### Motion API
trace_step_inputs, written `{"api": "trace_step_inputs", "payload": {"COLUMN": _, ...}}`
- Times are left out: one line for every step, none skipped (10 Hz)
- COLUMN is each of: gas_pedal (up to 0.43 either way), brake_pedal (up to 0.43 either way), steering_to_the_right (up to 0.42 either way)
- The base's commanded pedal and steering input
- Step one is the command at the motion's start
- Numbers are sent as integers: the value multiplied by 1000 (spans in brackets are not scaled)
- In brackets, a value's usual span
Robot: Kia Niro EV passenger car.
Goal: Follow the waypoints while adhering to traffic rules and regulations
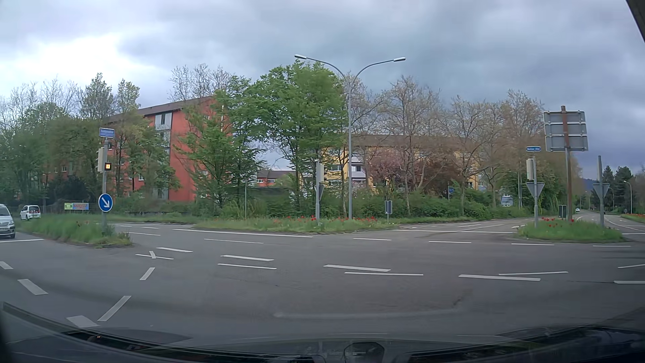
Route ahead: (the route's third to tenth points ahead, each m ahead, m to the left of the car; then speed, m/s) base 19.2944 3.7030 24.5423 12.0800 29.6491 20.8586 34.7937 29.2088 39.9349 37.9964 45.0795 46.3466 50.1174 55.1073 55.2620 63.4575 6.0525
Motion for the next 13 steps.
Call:
{"api": "trace_step_inputs", "payload": {"gas_pedal": 209, "brake_pedal": 0, "steering_to_the_right": -131}}
{"api": "trace_step_inputs", "payload": {"gas_pedal": 209, "brake_pedal": 0, "steering_to_the_right": -131}}
{"api": "trace_step_inputs", "payload": {"gas_pedal": 209, "brake_pedal": 0, "steering_to_the_right": -132}}
{"api": "trace_step_inputs", "payload": {"gas_pedal": 209, "brake_pedal": 0, "steering_to_the_right": -132}}
{"api": "trace_step_inputs", "payload": {"gas_pedal": 209, "brake_pedal": 0, "steering_to_the_right": -133}}
{"api": "trace_step_inputs", "payload": {"gas_pedal": 209, "brake_pedal": 0, "steering_to_the_right": -136}}
{"api": "trace_step_inputs", "payload": {"gas_pedal": 209, "brake_pedal": 0, "steering_to_the_right": -140}}
{"api": "trace_step_inputs", "payload": {"gas_pedal": 209, "brake_pedal": 0, "steering_to_the_right": -147}}
{"api": "trace_step_inputs", "payload": {"gas_pedal": 209, "brake_pedal": 0, "steering_to_the_right": -156}}
{"api": "trace_step_inputs", "payload": {"gas_pedal": 209, "brake_pedal": 0, "steering_to_the_right": -158}}
{"api": "trace_step_inputs", "payload": {"gas_pedal": 209, "brake_pedal": 0, "steering_to_the_right": -160}}
{"api": "trace_step_inputs", "payload": {"gas_pedal": 209, "brake_pedal": 0, "steering_to_the_right": -160}}
{"api": "trace_step_inputs", "payload": {"gas_pedal": 209, "brake_pedal": 0, "steering_to_the_right": -161}}
